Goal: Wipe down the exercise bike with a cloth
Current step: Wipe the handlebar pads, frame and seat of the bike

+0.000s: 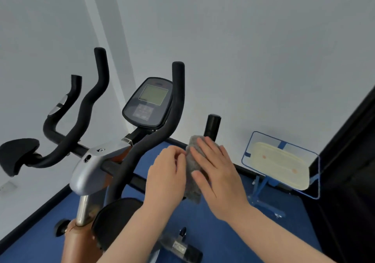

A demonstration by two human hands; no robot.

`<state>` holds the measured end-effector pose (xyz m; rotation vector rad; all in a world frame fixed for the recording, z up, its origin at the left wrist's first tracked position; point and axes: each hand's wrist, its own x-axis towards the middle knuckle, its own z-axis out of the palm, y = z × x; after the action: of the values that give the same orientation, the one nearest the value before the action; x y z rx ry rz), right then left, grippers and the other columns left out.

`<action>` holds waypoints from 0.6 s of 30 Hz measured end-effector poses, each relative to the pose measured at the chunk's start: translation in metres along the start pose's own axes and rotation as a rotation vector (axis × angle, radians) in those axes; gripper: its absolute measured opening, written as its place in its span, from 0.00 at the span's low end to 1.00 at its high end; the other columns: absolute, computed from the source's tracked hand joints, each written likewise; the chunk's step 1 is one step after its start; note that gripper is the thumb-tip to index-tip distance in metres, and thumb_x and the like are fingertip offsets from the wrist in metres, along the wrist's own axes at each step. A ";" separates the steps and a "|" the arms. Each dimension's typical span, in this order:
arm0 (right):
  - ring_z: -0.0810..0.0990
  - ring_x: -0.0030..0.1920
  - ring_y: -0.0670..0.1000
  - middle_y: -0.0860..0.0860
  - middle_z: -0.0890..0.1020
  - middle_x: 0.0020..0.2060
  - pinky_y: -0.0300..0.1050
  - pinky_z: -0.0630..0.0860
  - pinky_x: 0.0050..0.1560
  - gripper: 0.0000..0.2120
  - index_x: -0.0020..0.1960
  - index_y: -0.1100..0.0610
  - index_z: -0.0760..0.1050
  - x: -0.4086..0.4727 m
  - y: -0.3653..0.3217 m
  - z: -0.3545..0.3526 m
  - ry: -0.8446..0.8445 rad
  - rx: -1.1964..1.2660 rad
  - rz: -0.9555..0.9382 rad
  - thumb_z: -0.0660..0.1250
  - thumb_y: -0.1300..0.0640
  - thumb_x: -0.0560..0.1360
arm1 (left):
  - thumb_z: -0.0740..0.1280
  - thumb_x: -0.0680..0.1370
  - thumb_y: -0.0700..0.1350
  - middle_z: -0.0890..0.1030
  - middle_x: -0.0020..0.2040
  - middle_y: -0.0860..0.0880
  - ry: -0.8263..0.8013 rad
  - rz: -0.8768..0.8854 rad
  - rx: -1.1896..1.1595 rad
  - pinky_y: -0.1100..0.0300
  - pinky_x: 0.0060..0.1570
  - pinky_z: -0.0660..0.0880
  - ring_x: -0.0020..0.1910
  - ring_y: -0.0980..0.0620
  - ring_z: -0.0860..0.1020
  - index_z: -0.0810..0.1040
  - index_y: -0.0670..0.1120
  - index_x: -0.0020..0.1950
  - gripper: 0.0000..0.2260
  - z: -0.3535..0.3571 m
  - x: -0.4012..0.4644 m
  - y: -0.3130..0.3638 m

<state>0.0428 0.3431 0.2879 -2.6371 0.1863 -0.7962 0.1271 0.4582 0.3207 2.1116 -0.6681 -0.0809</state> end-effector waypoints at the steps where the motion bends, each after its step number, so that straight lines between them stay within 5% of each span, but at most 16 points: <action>1: 0.46 0.78 0.47 0.47 0.51 0.79 0.52 0.50 0.77 0.26 0.78 0.53 0.54 -0.001 -0.007 0.006 0.026 -0.036 0.057 0.47 0.47 0.83 | 0.56 0.83 0.48 0.77 0.45 0.58 -0.017 -0.016 0.013 0.54 0.48 0.76 0.44 0.60 0.76 0.73 0.56 0.51 0.07 0.004 0.002 -0.001; 5: 0.37 0.77 0.46 0.45 0.36 0.78 0.42 0.50 0.75 0.27 0.79 0.51 0.41 -0.003 -0.034 0.034 0.127 0.064 0.271 0.43 0.48 0.82 | 0.53 0.83 0.50 0.77 0.42 0.56 -0.054 -0.081 0.016 0.60 0.39 0.74 0.39 0.63 0.76 0.69 0.59 0.48 0.08 0.013 -0.002 -0.011; 9: 0.30 0.75 0.42 0.39 0.27 0.73 0.30 0.38 0.71 0.28 0.75 0.46 0.35 0.036 -0.022 0.025 0.212 0.187 0.334 0.48 0.55 0.83 | 0.54 0.83 0.50 0.76 0.44 0.59 -0.039 -0.018 0.085 0.64 0.37 0.71 0.42 0.64 0.75 0.68 0.60 0.49 0.06 0.013 -0.006 -0.011; 13: 0.36 0.76 0.42 0.38 0.30 0.74 0.34 0.46 0.74 0.25 0.76 0.45 0.39 0.030 -0.017 0.021 0.233 0.267 0.263 0.44 0.51 0.82 | 0.54 0.83 0.51 0.76 0.47 0.61 -0.014 0.003 0.129 0.67 0.38 0.70 0.45 0.66 0.75 0.69 0.60 0.55 0.06 0.013 -0.010 -0.010; 16: 0.44 0.75 0.35 0.36 0.37 0.76 0.20 0.54 0.64 0.26 0.76 0.41 0.42 0.011 -0.017 0.024 0.232 0.443 0.258 0.44 0.45 0.80 | 0.54 0.83 0.51 0.77 0.47 0.63 0.030 0.010 0.134 0.68 0.38 0.69 0.47 0.68 0.74 0.70 0.61 0.56 0.07 0.014 -0.010 -0.010; 18: 0.44 0.73 0.30 0.37 0.39 0.76 0.17 0.54 0.61 0.26 0.76 0.42 0.42 0.030 -0.010 0.017 0.306 0.516 0.272 0.49 0.51 0.82 | 0.54 0.82 0.51 0.77 0.46 0.62 0.072 0.019 0.140 0.68 0.38 0.68 0.47 0.68 0.74 0.70 0.60 0.56 0.07 0.014 -0.008 -0.011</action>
<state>0.0775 0.3510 0.2936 -1.9533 0.3580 -0.9925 0.1209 0.4562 0.3026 2.2303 -0.6670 0.0536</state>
